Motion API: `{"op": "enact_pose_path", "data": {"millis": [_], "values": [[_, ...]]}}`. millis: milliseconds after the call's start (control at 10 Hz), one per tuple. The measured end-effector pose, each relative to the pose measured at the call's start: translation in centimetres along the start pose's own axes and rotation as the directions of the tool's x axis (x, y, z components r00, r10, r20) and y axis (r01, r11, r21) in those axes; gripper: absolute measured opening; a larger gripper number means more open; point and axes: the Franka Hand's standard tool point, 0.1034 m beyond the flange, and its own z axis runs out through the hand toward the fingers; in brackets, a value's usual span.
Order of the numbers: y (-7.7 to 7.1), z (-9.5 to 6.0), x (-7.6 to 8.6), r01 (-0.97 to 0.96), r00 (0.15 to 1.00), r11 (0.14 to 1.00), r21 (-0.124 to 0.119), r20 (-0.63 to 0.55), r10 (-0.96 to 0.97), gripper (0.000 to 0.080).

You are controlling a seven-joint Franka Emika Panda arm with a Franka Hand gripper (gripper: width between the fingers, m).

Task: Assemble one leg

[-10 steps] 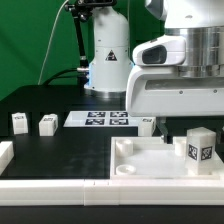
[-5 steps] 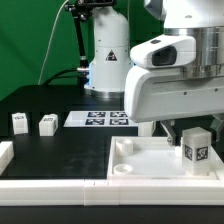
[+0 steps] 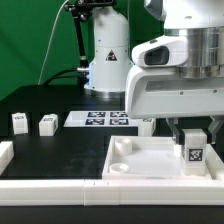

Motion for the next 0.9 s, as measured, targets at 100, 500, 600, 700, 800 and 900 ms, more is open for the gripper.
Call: {"op": "enact_pose_path", "data": {"millis": [100, 500, 600, 700, 800, 900], "values": [[-0.1, 0.0, 0.0, -0.136, 0.991, 0.991, 0.004, -0.002, 0.136, 0.0291], [0.9, 0.0, -0.2, -0.496, 0.868, 0.868, -0.007, -0.012, 0.496, 0.0295], [1.3, -0.1, -0.2, -0.552, 0.834, 0.834, -0.014, -0.017, 0.552, 0.0298], [1.7, -0.1, -0.2, -0.597, 0.802, 0.802, -0.023, -0.023, 0.597, 0.0298], [1.8, -0.1, -0.2, -0.607, 0.795, 0.794, -0.027, -0.028, 0.606, 0.0298], [2.2, -0.1, -0.2, -0.636, 0.772, 0.771, -0.034, -0.032, 0.635, 0.0301]]}}
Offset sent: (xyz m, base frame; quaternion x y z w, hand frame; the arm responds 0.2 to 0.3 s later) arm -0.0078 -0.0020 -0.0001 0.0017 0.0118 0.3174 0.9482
